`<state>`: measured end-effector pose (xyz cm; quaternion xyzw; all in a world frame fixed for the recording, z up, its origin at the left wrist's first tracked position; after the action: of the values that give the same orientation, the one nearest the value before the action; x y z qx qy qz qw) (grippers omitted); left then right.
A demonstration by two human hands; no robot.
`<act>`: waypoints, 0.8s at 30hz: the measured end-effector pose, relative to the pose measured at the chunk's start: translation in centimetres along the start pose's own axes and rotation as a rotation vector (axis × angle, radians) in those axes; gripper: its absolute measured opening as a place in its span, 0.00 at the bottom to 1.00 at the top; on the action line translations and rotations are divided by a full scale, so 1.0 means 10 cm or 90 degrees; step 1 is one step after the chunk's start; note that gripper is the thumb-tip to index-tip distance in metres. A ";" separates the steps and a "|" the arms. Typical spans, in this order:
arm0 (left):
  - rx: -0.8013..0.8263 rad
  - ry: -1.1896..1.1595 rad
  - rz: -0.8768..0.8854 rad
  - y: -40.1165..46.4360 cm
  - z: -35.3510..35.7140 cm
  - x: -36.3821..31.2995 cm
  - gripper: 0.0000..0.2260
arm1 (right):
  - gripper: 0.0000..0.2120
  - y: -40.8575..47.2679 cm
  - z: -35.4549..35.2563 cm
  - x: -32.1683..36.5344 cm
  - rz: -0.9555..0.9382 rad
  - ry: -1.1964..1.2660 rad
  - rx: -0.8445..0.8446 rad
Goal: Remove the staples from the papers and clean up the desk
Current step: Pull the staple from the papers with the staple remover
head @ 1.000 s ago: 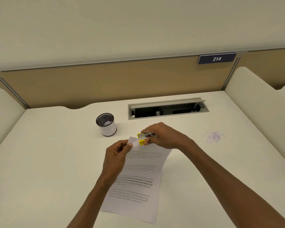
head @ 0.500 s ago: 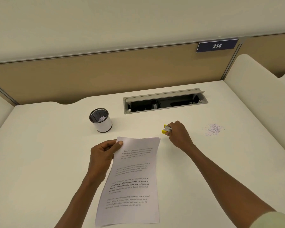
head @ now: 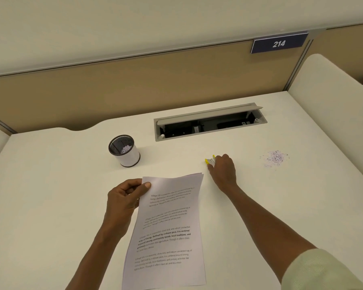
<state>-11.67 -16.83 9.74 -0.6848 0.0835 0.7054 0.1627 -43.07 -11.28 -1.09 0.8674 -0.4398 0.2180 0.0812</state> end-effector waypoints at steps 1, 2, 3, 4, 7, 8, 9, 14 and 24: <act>0.010 -0.002 -0.001 0.00 0.00 0.00 0.07 | 0.14 0.01 0.03 0.00 0.005 0.004 0.006; 0.022 -0.004 -0.003 0.00 0.00 -0.01 0.07 | 0.15 0.01 0.06 -0.01 0.009 0.009 0.011; 0.032 -0.005 -0.002 0.00 -0.01 -0.02 0.09 | 0.15 0.01 0.07 -0.01 0.014 0.011 0.013; 0.040 -0.005 -0.004 0.01 -0.01 -0.03 0.11 | 0.15 0.01 0.07 -0.02 0.017 0.005 0.005; 0.053 -0.017 0.004 0.03 -0.03 -0.02 0.14 | 0.17 -0.06 -0.04 0.04 -0.012 -0.019 -0.086; 0.057 -0.026 0.003 0.02 -0.02 -0.02 0.15 | 0.18 -0.12 -0.09 0.10 -0.037 0.040 -0.105; 0.066 -0.032 0.002 0.02 -0.01 -0.01 0.15 | 0.20 -0.20 -0.12 0.17 -0.051 0.145 -0.074; 0.069 -0.050 -0.049 -0.02 0.00 0.03 0.13 | 0.31 -0.76 -0.10 0.53 0.137 0.603 0.483; 0.066 -0.002 0.011 -0.12 -0.09 -0.20 0.08 | 0.35 -1.05 -0.14 0.44 0.145 0.843 0.692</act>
<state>-10.36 -16.30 11.81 -0.6735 0.1251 0.7028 0.1921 -32.79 -7.72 2.69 0.4312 -0.2209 0.8654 -0.1280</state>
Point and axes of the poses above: each hand's wrist, its own y-axis towards the middle knuckle, its own z-axis out of the palm, x = y × z, the point moved 5 cm from there along y, towards the middle knuckle, and after that the axes turned 10 degrees about z, right-handed, at the moved point
